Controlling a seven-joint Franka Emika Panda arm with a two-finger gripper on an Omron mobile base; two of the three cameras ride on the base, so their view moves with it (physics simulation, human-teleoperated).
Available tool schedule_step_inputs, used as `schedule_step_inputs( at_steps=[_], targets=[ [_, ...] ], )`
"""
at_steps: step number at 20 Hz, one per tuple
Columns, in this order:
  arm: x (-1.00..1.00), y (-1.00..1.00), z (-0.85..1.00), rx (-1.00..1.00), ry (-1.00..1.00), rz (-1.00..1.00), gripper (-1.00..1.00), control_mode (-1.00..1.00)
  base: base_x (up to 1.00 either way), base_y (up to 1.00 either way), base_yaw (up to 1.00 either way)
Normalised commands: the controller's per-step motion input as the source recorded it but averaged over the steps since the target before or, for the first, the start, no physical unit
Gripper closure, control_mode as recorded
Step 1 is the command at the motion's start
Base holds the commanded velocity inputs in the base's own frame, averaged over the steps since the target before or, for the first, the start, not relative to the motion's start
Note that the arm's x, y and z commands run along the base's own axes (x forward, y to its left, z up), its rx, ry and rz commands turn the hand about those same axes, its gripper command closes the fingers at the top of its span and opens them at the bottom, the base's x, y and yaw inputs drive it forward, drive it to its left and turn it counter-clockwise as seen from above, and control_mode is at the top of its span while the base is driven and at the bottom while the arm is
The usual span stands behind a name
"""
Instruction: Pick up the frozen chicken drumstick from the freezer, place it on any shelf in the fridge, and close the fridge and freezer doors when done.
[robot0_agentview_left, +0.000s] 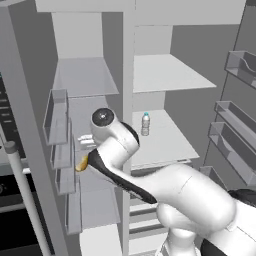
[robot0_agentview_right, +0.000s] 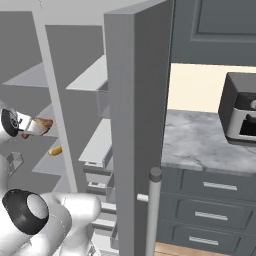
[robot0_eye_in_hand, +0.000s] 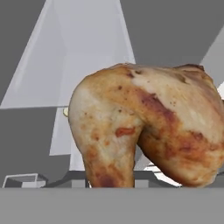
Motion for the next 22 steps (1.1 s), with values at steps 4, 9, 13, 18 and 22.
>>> schedule_step_inputs(
  at_steps=[4,9,13,18,22],
  targets=[
    [-1.00,-0.16,0.64,0.02,-0.09,-0.01,1.00,-1.00,0.00,0.00,0.00],
    [-0.95,-0.71,0.62,0.00,-0.14,-0.12,1.00,-1.00,0.00,0.00,0.00],
    [-0.63,-1.00,0.58,0.00,-0.09,-0.10,1.00,-1.00,0.00,0.00,0.00],
    [-0.24,-0.92,0.92,0.00,-0.04,-0.12,1.00,-1.00,0.00,0.00,0.00],
    [-0.03,-0.82,0.92,0.00,-0.09,-0.13,1.00,-1.00,0.00,0.00,0.00]
  ],
)
